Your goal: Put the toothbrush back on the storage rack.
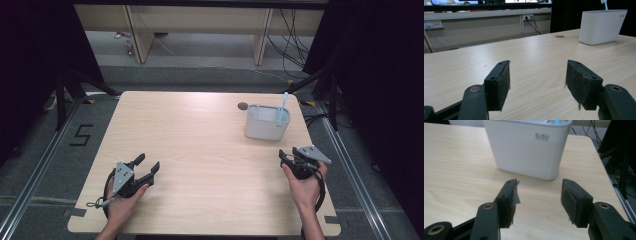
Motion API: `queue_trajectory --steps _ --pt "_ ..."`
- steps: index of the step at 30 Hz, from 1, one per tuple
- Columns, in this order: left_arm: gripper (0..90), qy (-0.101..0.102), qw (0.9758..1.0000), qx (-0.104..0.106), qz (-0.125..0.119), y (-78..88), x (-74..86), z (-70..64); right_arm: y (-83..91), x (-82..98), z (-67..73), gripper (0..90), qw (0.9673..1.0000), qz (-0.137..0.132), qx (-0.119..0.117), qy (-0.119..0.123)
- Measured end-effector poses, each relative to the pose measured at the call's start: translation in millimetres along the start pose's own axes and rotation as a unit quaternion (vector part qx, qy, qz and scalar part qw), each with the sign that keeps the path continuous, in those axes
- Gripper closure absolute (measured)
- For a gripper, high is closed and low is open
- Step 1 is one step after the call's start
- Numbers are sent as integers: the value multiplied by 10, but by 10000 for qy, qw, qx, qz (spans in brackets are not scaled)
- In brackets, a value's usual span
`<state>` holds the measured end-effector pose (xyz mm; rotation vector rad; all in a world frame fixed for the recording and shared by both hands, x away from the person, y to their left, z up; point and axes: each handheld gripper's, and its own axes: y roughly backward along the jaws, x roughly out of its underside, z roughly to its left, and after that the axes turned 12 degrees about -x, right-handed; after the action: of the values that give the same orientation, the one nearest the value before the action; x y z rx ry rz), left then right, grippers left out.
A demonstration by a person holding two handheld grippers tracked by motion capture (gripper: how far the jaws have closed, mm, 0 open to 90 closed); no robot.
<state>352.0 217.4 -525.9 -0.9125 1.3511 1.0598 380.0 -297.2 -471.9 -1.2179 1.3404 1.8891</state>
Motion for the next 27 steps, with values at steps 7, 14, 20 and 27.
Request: queue_trajectory --steps 7,14,20,27 --pt "360 -18 9999 -54 123 19 -7 -10 31 307 82 481 9998 23 -127 -149" --pt "361 -17 9999 -55 140 17 -8 -12 49 439 135 500 9995 -136 -132 -266" --pt "362 -44 9999 -37 141 17 -9 -12 59 466 162 505 9988 -365 -168 -269" --pt "363 -58 9999 -5 139 14 -9 -13 66 468 179 501 9987 -456 -140 -158"
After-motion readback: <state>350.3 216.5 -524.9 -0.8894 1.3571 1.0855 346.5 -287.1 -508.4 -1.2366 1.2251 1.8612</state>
